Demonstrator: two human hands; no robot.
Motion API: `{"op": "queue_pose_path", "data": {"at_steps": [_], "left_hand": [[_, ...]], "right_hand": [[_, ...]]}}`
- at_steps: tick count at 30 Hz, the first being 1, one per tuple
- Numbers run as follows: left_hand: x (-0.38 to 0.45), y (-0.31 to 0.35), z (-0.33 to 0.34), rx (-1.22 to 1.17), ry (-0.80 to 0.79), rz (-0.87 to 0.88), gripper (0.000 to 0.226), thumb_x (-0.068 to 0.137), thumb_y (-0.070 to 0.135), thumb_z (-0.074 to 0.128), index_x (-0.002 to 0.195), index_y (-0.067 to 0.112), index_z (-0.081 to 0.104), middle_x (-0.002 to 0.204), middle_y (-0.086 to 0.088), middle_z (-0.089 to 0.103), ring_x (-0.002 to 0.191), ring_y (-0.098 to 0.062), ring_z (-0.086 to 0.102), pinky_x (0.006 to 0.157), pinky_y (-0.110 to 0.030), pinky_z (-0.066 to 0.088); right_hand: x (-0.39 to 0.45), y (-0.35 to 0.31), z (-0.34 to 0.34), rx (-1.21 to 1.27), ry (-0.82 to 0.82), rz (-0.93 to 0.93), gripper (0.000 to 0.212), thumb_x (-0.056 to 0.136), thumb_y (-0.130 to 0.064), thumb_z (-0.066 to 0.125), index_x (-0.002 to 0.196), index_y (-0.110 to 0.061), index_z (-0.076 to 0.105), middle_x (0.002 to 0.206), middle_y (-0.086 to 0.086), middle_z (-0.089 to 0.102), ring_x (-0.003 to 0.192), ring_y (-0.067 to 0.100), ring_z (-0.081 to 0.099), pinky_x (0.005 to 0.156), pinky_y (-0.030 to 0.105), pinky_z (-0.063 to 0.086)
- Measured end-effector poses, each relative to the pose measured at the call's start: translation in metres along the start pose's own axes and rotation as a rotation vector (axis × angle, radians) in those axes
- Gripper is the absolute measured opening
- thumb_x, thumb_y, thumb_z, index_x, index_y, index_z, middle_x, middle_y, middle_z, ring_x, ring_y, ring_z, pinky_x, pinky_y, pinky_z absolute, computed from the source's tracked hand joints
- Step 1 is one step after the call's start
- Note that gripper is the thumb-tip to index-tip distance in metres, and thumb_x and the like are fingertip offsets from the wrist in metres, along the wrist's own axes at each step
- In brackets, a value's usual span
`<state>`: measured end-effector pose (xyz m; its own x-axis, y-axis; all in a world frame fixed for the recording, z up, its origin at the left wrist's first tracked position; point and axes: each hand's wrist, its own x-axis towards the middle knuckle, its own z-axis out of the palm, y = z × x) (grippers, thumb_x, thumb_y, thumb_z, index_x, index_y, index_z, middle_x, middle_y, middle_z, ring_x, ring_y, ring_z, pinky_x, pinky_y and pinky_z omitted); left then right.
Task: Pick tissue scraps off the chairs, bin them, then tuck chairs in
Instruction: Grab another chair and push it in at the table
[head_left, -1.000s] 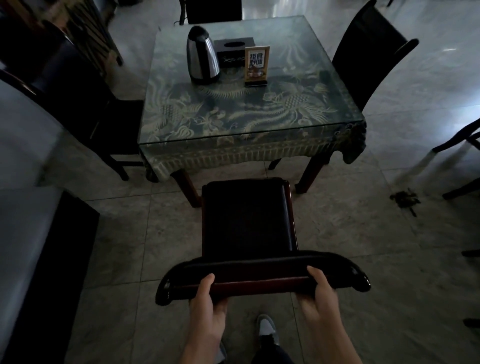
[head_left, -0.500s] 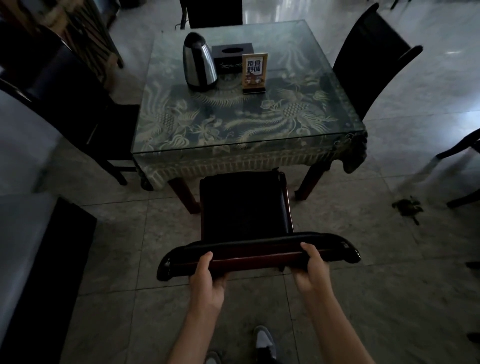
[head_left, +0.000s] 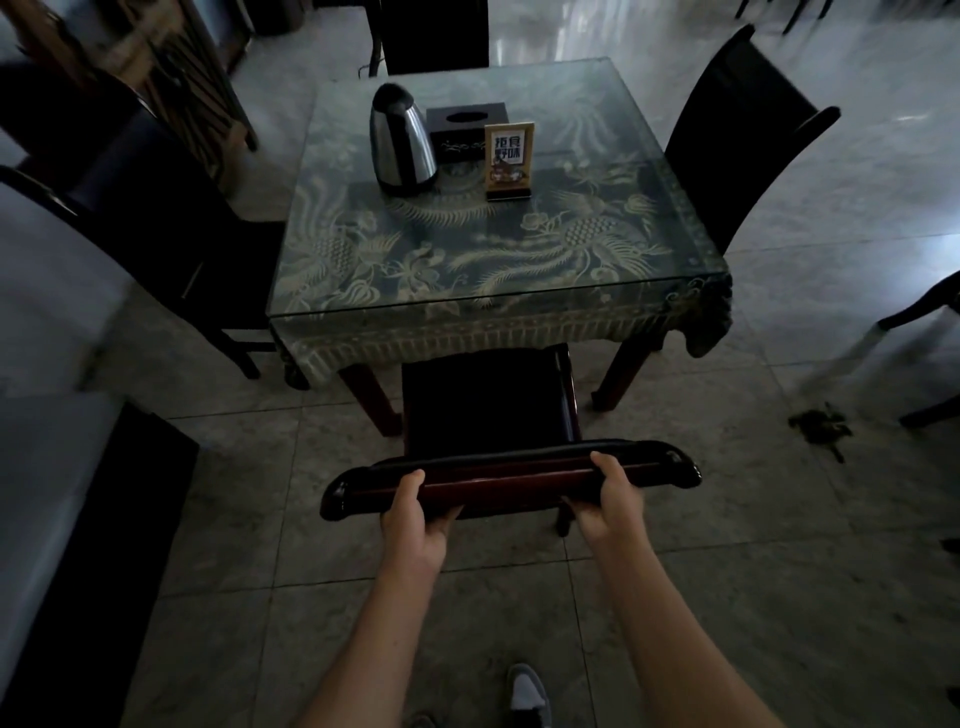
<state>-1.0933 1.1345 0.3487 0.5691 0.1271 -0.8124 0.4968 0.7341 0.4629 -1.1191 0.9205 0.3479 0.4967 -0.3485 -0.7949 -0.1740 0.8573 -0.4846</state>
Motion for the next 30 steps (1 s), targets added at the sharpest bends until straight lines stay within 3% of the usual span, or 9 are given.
{"op": "queue_pose_path", "data": {"at_steps": [4, 9, 13, 19, 22, 26, 28, 30], "left_hand": [[-0.001, 0.001, -0.001, 0.006, -0.001, -0.004, 0.032, 0.089, 0.016, 0.068, 0.118, 0.012, 0.056, 0.119, -0.016, 0.062, 0.104, -0.033, 0.063, 0.071, -0.048, 0.059], [-0.002, 0.000, -0.001, 0.006, -0.001, 0.012, 0.042, 0.090, 0.016, 0.067, 0.129, 0.011, 0.053, 0.122, -0.017, 0.061, 0.107, -0.034, 0.061, 0.068, -0.047, 0.059], [-0.003, 0.001, -0.002, 0.016, -0.008, 0.013, 0.043, 0.090, 0.020, 0.069, 0.129, 0.013, 0.053, 0.122, -0.015, 0.060, 0.106, -0.032, 0.061, 0.068, -0.046, 0.059], [-0.007, 0.005, -0.006, 0.043, -0.073, -0.032, 0.046, 0.084, 0.040, 0.072, 0.119, 0.013, 0.059, 0.117, -0.015, 0.066, 0.106, -0.034, 0.065, 0.076, -0.047, 0.060], [-0.014, 0.004, -0.013, 0.251, -0.026, -0.040, 0.045, 0.085, 0.045, 0.070, 0.116, 0.012, 0.062, 0.108, -0.016, 0.072, 0.096, -0.033, 0.070, 0.070, -0.042, 0.059], [-0.036, -0.003, -0.011, 0.595, -0.048, -0.018, 0.033, 0.094, 0.037, 0.062, 0.107, 0.006, 0.065, 0.088, -0.017, 0.076, 0.073, -0.028, 0.071, 0.055, -0.032, 0.055], [-0.050, 0.003, -0.005, 0.776, -0.068, 0.096, 0.030, 0.095, 0.034, 0.060, 0.098, 0.005, 0.068, 0.081, -0.013, 0.076, 0.064, -0.021, 0.070, 0.054, -0.029, 0.054], [-0.066, 0.016, 0.006, 0.982, -0.118, 0.357, 0.028, 0.094, 0.037, 0.058, 0.092, 0.011, 0.069, 0.082, -0.006, 0.075, 0.068, -0.015, 0.069, 0.062, -0.032, 0.055]], "right_hand": [[-0.001, 0.000, -0.002, -0.018, -0.002, 0.007, 0.036, 0.088, -0.008, 0.067, 0.121, -0.008, 0.053, 0.116, 0.020, 0.065, 0.104, 0.037, 0.065, 0.075, 0.051, 0.058], [-0.001, 0.000, -0.003, -0.059, -0.005, 0.006, 0.042, 0.089, -0.013, 0.067, 0.127, -0.008, 0.051, 0.118, 0.020, 0.066, 0.105, 0.038, 0.066, 0.081, 0.055, 0.056], [-0.001, 0.000, -0.008, -0.091, -0.025, -0.004, 0.036, 0.086, -0.023, 0.073, 0.117, -0.012, 0.058, 0.111, 0.017, 0.070, 0.099, 0.036, 0.069, 0.072, 0.054, 0.059], [-0.011, -0.004, -0.021, -0.420, -0.098, -0.026, 0.035, 0.090, -0.045, 0.065, 0.109, -0.016, 0.059, 0.101, 0.013, 0.074, 0.089, 0.034, 0.073, 0.080, 0.053, 0.058], [-0.024, -0.008, -0.026, -0.736, -0.131, -0.073, 0.031, 0.097, -0.038, 0.057, 0.108, -0.009, 0.061, 0.098, 0.016, 0.074, 0.087, 0.033, 0.073, 0.079, 0.047, 0.058], [-0.046, -0.018, -0.021, -0.987, -0.204, -0.223, 0.026, 0.097, -0.023, 0.055, 0.089, -0.002, 0.067, 0.088, 0.021, 0.073, 0.075, 0.032, 0.069, 0.071, 0.043, 0.053], [-0.060, -0.029, -0.009, -1.099, -0.269, -0.404, 0.020, 0.095, -0.023, 0.057, 0.084, -0.009, 0.067, 0.083, 0.016, 0.073, 0.073, 0.026, 0.067, 0.067, 0.042, 0.054], [-0.077, -0.043, 0.008, -1.248, -0.290, -0.623, 0.015, 0.094, -0.028, 0.059, 0.097, -0.016, 0.067, 0.090, 0.002, 0.071, 0.083, 0.017, 0.066, 0.067, 0.032, 0.052]]}}
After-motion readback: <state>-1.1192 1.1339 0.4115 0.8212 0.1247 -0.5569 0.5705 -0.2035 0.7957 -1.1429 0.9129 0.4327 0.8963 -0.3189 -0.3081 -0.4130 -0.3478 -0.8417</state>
